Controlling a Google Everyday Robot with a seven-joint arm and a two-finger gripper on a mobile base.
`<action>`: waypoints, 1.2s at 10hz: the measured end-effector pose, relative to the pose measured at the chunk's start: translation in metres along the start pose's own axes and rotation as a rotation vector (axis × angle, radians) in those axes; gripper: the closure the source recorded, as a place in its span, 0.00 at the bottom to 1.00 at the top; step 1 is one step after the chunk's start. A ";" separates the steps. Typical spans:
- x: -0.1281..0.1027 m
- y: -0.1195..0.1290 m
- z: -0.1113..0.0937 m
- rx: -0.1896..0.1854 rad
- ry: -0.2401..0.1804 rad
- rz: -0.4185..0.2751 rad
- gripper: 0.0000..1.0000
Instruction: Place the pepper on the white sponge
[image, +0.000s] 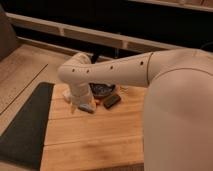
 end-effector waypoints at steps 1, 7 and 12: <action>-0.001 -0.002 0.000 0.005 0.011 -0.034 0.35; -0.008 -0.024 -0.019 -0.022 0.131 -0.428 0.35; -0.050 -0.071 -0.004 0.035 0.099 -0.496 0.35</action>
